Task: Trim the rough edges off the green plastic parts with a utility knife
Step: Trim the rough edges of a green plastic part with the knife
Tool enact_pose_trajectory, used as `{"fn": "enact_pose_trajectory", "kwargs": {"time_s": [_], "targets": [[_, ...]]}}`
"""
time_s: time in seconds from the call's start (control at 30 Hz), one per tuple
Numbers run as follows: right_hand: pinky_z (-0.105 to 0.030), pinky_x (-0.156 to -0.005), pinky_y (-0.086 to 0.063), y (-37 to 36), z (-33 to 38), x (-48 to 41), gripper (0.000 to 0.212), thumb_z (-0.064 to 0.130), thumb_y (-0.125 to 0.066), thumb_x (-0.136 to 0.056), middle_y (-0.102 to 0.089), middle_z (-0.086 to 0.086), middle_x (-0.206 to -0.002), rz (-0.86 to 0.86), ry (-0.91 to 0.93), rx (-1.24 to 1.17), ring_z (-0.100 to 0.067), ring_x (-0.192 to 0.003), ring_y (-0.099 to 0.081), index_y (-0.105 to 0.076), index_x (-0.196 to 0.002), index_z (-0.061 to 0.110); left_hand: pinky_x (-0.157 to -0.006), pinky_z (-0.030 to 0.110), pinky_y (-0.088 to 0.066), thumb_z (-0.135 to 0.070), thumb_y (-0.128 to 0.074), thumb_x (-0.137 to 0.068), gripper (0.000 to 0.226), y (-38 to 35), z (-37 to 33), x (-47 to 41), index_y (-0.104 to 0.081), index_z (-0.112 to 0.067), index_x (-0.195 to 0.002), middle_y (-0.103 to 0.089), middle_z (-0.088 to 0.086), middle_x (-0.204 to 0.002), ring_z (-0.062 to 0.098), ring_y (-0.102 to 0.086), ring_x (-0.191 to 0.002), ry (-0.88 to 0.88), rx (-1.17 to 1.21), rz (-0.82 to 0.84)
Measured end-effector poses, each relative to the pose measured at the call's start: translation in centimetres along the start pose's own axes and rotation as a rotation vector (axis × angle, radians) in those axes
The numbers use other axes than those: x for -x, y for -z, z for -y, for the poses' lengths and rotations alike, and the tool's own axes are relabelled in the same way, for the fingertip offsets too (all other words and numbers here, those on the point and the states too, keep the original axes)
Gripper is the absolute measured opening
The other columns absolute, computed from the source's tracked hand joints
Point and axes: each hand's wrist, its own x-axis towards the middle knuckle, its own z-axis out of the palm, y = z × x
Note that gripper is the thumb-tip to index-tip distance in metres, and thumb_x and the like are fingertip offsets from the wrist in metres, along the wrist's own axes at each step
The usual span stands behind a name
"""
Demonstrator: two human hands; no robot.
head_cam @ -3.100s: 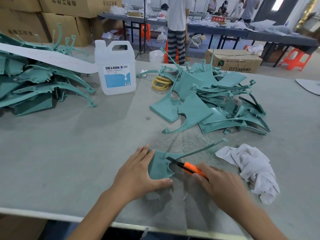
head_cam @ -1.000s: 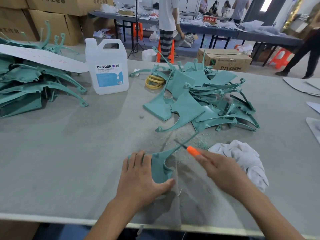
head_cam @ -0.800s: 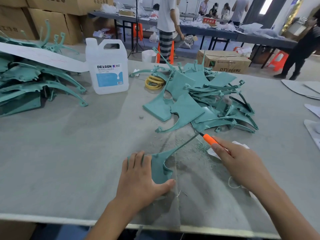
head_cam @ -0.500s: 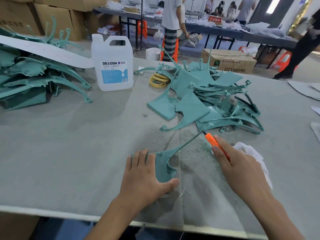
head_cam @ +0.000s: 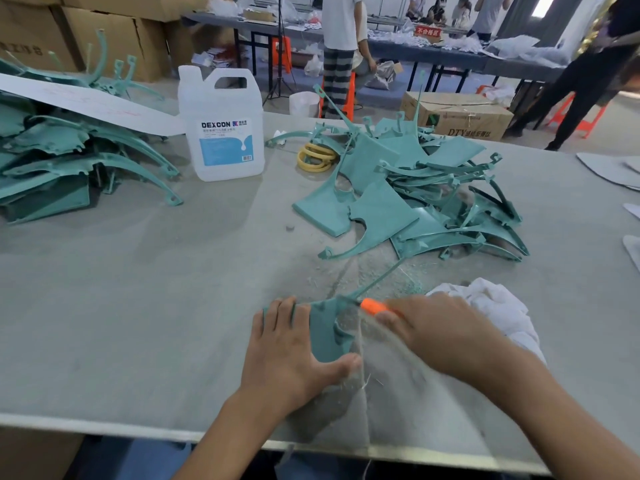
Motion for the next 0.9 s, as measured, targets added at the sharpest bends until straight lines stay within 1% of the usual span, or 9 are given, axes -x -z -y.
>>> {"fn": "enact_pose_trajectory", "kwargs": {"time_s": [0.13,0.23,0.37,0.5,0.57,0.67,0.73,0.8,0.9], "targets": [[-0.039,-0.076,-0.054,4.1,-5.0,-1.2,0.057,0.071,-0.018,-0.097,-0.064,0.008,-0.082,-0.076,-0.13,0.078,-0.021,-0.08,-0.062,-0.063,-0.107,0.037,-0.121,0.043,-0.011,-0.102,-0.026,-0.058,0.11,0.1,0.0,0.1,-0.037,-0.025,-0.136,-0.029,-0.001,-0.15,0.023,-0.018,-0.143,-0.012,-0.008,0.007],[-0.039,-0.073,-0.054,3.2,-5.4,-0.5,0.056,0.071,-0.012,-0.093,-0.064,0.006,-0.079,-0.179,-0.127,0.109,-0.025,-0.076,-0.063,-0.055,-0.101,0.036,-0.122,0.044,-0.009,-0.101,-0.026,-0.059,0.111,0.2,-0.1,0.0,-0.035,-0.025,-0.14,-0.027,0.0,-0.151,0.024,-0.017,-0.144,-0.007,-0.002,0.022],[-0.032,-0.058,-0.05,-0.5,-3.1,1.2,0.057,0.074,-0.005,-0.088,-0.057,0.006,-0.062,-0.308,-0.031,-0.02,-0.022,-0.066,-0.068,-0.039,-0.126,0.05,-0.121,0.043,-0.011,-0.101,-0.025,-0.059,0.111,0.1,0.0,0.1,-0.035,-0.025,-0.139,-0.027,-0.001,-0.15,0.023,-0.017,-0.143,-0.007,-0.016,0.018],[-0.035,-0.074,-0.051,-4.9,-2.4,1.8,0.061,0.077,-0.005,-0.087,-0.069,0.011,-0.105,-0.146,0.141,-0.08,-0.017,-0.095,-0.069,-0.019,-0.143,0.058,-0.12,0.041,-0.013,-0.101,-0.024,-0.06,0.109,0.0,0.1,0.0,-0.039,-0.024,-0.136,-0.03,0.0,-0.149,0.022,-0.019,-0.142,-0.021,-0.024,0.004],[-0.032,-0.068,-0.048,-5.8,-4.0,1.5,0.065,0.077,-0.006,-0.086,-0.061,0.012,-0.105,-0.185,0.15,-0.02,-0.015,-0.094,-0.066,-0.024,-0.146,0.06,-0.12,0.041,-0.014,-0.1,-0.026,-0.059,0.108,0.0,0.1,0.0,-0.039,-0.024,-0.135,-0.03,-0.001,-0.148,0.022,-0.019,-0.142,-0.021,-0.019,0.005],[-0.028,-0.044,-0.033,-6.0,-5.7,0.9,0.055,0.069,-0.025,-0.096,-0.05,0.01,-0.085,-0.356,0.188,0.098,-0.015,-0.061,-0.059,-0.048,-0.142,0.05,-0.12,0.04,-0.015,-0.1,-0.027,-0.059,0.106,0.1,-0.1,-0.1,-0.04,-0.026,-0.134,-0.031,-0.002,-0.148,0.021,-0.02,-0.141,-0.016,0.002,0.005],[-0.025,-0.036,-0.022,-6.3,-5.9,0.7,0.046,0.064,-0.037,-0.099,-0.05,0.008,-0.077,-0.427,0.225,0.1,-0.015,-0.049,-0.053,-0.058,-0.134,0.042,-0.119,0.039,-0.015,-0.099,-0.025,-0.059,0.105,0.2,-0.1,-0.1,-0.04,-0.026,-0.134,-0.031,-0.003,-0.147,0.02,-0.021,-0.14,-0.01,-0.002,0.005],[-0.022,-0.038,-0.016,-6.8,-5.8,0.7,0.042,0.063,-0.037,-0.099,-0.053,0.009,-0.076,-0.45,0.241,0.068,-0.015,-0.049,-0.056,-0.057,-0.131,0.043,-0.119,0.039,-0.015,-0.099,-0.024,-0.058,0.105,0.4,-0.1,-0.1,-0.04,-0.027,-0.134,-0.031,-0.003,-0.146,0.02,-0.022,-0.14,-0.011,-0.015,0.007],[-0.024,-0.042,-0.032,-7.4,-5.9,1.0,0.051,0.071,-0.018,-0.099,-0.057,0.012,-0.081,-0.403,0.214,-0.019,-0.013,-0.061,-0.064,-0.045,-0.136,0.049,-0.12,0.039,-0.014,-0.099,-0.023,-0.058,0.106,0.5,-0.2,0.0,-0.038,-0.027,-0.135,-0.029,-0.003,-0.148,0.02,-0.02,-0.141,-0.008,-0.024,0.017]]}}
